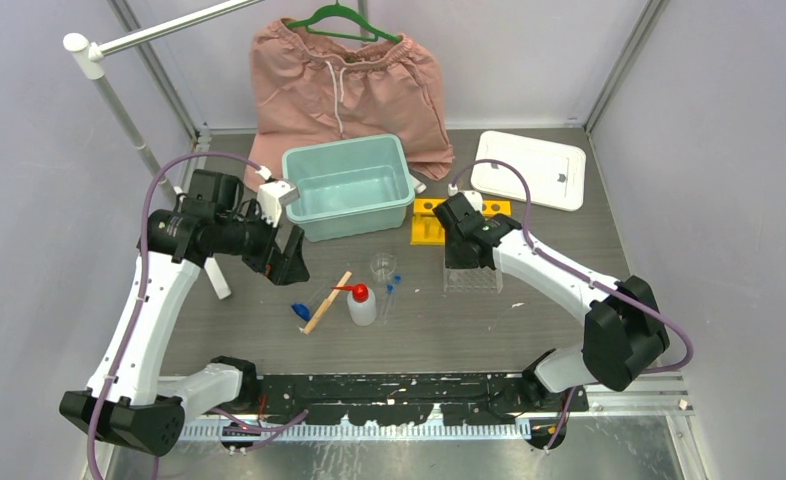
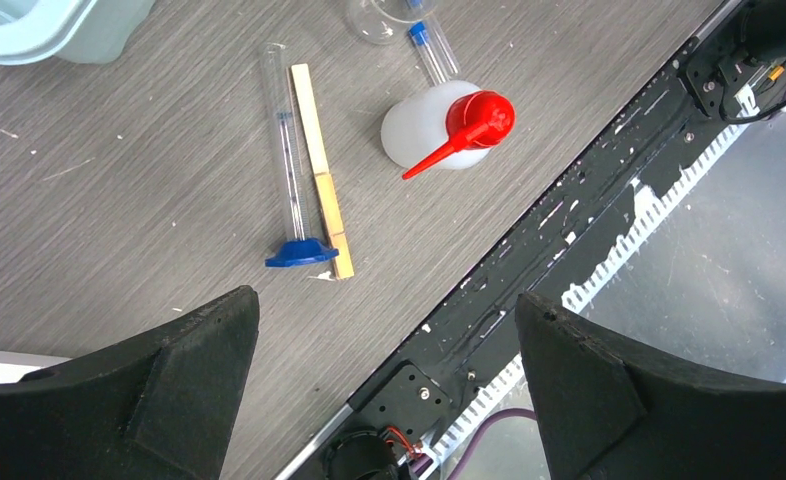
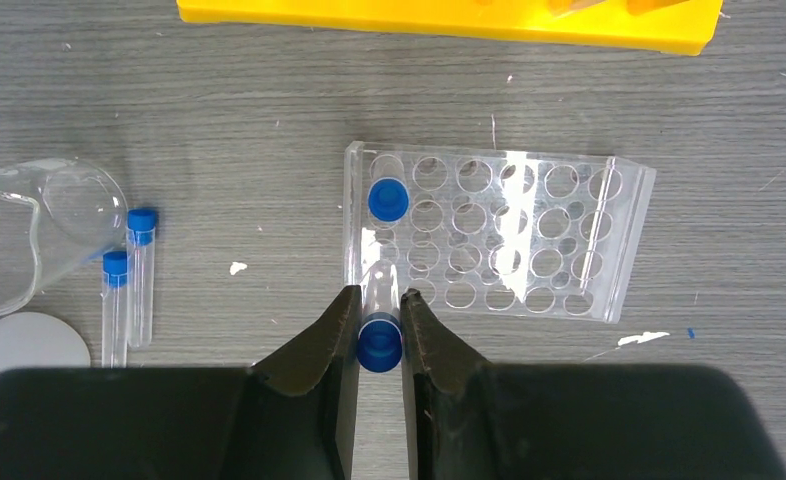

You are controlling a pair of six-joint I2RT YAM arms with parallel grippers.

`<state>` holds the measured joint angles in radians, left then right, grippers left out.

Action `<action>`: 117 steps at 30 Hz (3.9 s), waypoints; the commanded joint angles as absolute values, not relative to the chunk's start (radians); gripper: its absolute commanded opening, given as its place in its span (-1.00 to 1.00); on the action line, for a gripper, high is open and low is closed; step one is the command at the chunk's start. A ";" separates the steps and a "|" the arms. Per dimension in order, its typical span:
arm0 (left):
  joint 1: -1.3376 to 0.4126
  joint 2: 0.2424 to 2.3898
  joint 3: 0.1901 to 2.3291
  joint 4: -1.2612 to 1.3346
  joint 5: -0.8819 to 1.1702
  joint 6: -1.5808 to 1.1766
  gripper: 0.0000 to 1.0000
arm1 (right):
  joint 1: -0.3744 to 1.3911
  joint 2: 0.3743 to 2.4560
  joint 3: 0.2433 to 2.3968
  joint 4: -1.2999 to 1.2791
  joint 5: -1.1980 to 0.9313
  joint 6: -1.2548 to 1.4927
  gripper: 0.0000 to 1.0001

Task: Organize the chemistry lab equipment

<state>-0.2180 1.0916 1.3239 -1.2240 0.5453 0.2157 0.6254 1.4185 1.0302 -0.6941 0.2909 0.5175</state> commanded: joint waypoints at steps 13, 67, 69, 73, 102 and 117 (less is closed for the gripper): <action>-0.219 1.075 1.371 -1.197 0.536 0.218 0.99 | 0.632 1.446 1.024 -0.667 0.336 0.528 -0.99; -0.219 1.051 1.394 -1.213 0.515 0.221 0.99 | 0.897 1.696 1.232 -0.577 0.230 0.793 -0.22; -0.219 1.052 1.395 -1.213 0.515 0.223 0.99 | 0.897 1.703 1.213 -0.556 0.220 0.804 -0.22; -0.219 1.052 1.398 -1.215 0.514 0.223 0.99 | 0.897 1.736 1.190 -0.544 0.234 0.816 -0.21; -0.218 1.066 1.430 -1.236 0.515 0.234 0.99 | 0.947 1.566 0.899 -0.222 0.398 1.048 -0.31; -0.218 1.055 1.428 -1.246 0.508 0.255 0.99 | 0.957 1.649 0.948 -0.329 0.441 1.057 -0.35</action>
<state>-0.2180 1.0698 1.3914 -1.2453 0.5056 0.2352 0.9474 1.6714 0.9234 -0.2905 0.3698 1.0298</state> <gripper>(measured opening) 0.996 0.325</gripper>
